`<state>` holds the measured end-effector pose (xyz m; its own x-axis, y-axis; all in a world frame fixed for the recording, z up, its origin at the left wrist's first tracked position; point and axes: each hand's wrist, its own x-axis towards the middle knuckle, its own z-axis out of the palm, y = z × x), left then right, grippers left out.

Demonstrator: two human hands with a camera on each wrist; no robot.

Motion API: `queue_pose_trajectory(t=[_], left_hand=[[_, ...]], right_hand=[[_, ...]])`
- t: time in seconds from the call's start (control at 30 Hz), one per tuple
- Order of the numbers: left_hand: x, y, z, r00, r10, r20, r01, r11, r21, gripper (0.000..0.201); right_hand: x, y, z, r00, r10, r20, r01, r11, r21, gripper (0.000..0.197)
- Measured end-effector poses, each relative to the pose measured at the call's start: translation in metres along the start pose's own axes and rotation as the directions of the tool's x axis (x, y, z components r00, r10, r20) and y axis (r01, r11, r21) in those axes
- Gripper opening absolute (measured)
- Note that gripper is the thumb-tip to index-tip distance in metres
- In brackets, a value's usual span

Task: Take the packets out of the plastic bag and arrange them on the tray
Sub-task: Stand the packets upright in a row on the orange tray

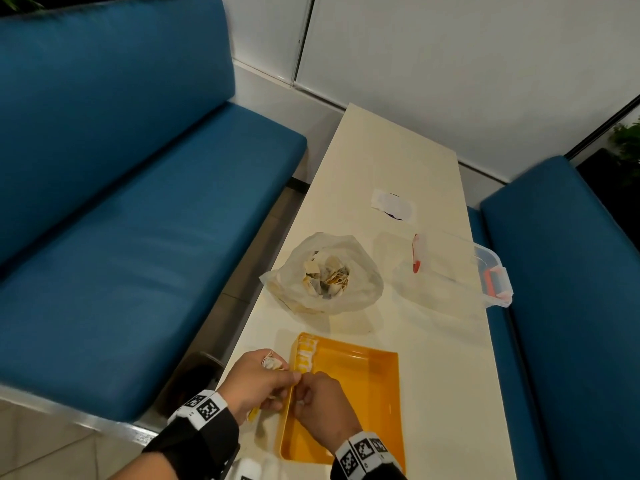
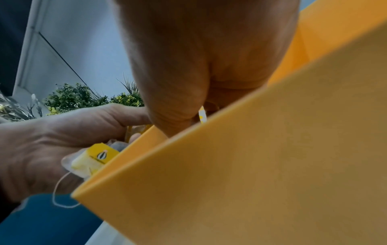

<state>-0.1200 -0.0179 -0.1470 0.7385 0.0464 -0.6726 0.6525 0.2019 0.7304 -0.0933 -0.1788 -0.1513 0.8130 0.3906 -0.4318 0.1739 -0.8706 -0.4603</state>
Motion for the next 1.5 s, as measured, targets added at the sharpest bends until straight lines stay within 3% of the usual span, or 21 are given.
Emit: queue_pose_trajectory(t=[0.13,0.27,0.37,0.43,0.5,0.77,0.93,1.07,1.27,1.33,1.4,1.43,1.5], left_hand=[[-0.003,0.004,-0.004,1.0,0.003,0.002,-0.003,0.998,-0.057,0.025],[-0.007,0.022,-0.01,1.0,-0.01,-0.009,0.005,0.912,-0.411,0.019],[-0.007,0.036,-0.009,0.999,-0.027,0.03,0.04,0.75,-0.66,0.02],[-0.006,0.041,-0.006,0.996,-0.052,0.066,0.084,0.667,-0.74,0.023],[-0.004,0.042,-0.004,0.996,-0.069,0.055,0.086,0.624,-0.777,0.026],[-0.004,0.046,0.008,0.997,-0.064,-0.037,0.002,0.526,-0.851,0.038],[-0.009,0.051,0.01,0.999,-0.015,-0.04,-0.028,0.487,-0.873,0.04],[-0.014,0.053,0.012,0.999,0.04,-0.006,-0.026,0.534,-0.845,0.039],[-0.012,0.048,0.009,0.994,0.101,-0.033,-0.09,0.635,-0.767,0.034],[-0.007,0.043,0.003,0.99,0.114,-0.087,-0.142,0.681,-0.718,0.032],[-0.004,0.04,-0.004,0.981,0.133,-0.141,-0.192,0.766,-0.614,0.025],[-0.004,0.039,-0.007,0.977,0.153,-0.152,-0.211,0.816,-0.538,0.021],[-0.007,0.038,-0.011,0.969,0.219,-0.116,-0.246,0.901,-0.357,0.019]], right_hand=[[-0.004,0.0,-0.005,0.999,0.009,-0.033,-0.008,1.0,0.016,0.005],[-0.009,-0.008,-0.029,0.99,-0.001,-0.138,0.02,0.991,0.135,0.011],[-0.019,-0.029,-0.049,0.97,-0.191,-0.151,0.227,0.934,0.277,0.026],[-0.026,-0.042,-0.054,0.931,-0.344,-0.121,0.364,0.883,0.296,0.034],[-0.028,-0.048,-0.049,0.903,-0.412,-0.121,0.429,0.863,0.268,0.033],[-0.023,-0.039,-0.028,0.867,-0.396,-0.302,0.459,0.871,0.176,0.031],[-0.025,-0.042,-0.032,0.887,-0.267,-0.378,0.406,0.84,0.361,0.022],[-0.024,-0.048,-0.038,0.935,-0.09,-0.342,0.28,0.78,0.56,0.018],[-0.017,-0.046,-0.066,0.952,-0.043,-0.302,0.203,0.829,0.522,0.036],[-0.014,-0.041,-0.079,0.956,-0.074,-0.285,0.192,0.892,0.41,0.03],[-0.012,-0.035,-0.091,0.971,-0.157,-0.182,0.175,0.981,0.087,0.021],[-0.011,-0.033,-0.095,0.975,-0.189,-0.119,0.184,0.981,-0.052,0.024],[-0.009,-0.029,-0.101,0.98,-0.186,-0.069,0.178,0.977,-0.115,0.03]])
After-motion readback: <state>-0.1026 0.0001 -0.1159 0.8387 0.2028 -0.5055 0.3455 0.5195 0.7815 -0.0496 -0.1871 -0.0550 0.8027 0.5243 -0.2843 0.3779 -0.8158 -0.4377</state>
